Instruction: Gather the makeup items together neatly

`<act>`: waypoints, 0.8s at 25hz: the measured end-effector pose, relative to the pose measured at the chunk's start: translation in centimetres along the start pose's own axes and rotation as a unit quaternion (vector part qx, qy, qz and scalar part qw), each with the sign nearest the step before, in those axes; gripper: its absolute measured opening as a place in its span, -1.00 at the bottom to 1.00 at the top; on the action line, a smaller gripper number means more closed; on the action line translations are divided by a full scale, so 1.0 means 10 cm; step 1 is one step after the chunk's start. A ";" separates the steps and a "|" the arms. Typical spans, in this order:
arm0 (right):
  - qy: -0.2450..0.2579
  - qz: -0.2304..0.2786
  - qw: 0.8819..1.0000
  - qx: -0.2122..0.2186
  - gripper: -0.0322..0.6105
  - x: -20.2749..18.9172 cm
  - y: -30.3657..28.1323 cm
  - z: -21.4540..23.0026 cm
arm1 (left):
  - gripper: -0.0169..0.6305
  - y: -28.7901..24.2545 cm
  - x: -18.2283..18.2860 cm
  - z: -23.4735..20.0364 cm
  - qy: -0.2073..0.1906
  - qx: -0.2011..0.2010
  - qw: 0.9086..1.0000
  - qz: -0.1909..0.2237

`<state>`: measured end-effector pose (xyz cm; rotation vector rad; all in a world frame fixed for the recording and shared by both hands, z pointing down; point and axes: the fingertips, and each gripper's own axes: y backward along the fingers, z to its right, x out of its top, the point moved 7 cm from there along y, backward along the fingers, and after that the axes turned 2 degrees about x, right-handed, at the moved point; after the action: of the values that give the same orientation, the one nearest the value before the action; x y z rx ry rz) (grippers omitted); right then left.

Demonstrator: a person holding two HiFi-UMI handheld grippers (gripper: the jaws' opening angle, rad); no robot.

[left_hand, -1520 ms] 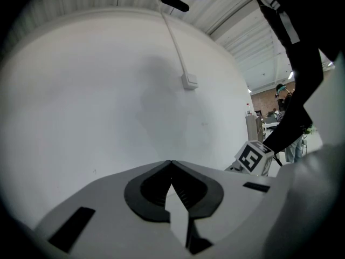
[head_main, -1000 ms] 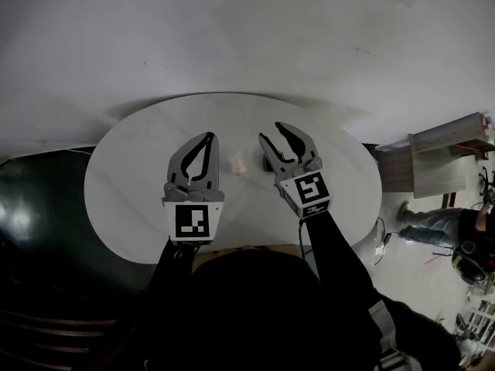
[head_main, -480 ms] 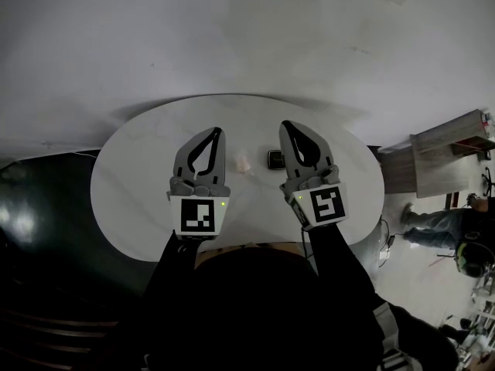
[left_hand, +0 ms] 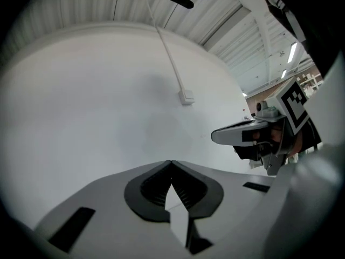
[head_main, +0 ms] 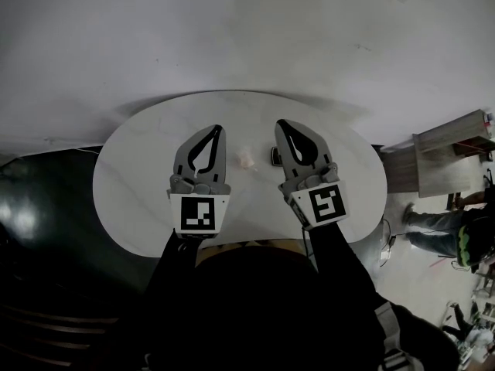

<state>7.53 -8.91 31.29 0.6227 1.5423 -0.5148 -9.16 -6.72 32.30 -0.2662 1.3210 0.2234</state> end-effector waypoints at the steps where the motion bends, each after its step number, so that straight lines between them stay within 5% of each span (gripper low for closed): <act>1: 0.002 -0.004 1.000 0.005 -0.81 -0.02 0.00 -0.02 | -0.90 0.02 -0.01 -0.02 0.001 0.005 1.000 -0.002; 20: 0.009 0.001 0.996 0.094 -0.81 -0.04 -0.44 -0.66 | -0.90 0.63 -0.19 -0.50 -0.003 0.103 0.994 -0.036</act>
<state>-0.33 -7.83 31.98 0.7746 1.5213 -0.6595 -16.17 -2.34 32.58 -0.1381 1.3155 0.0252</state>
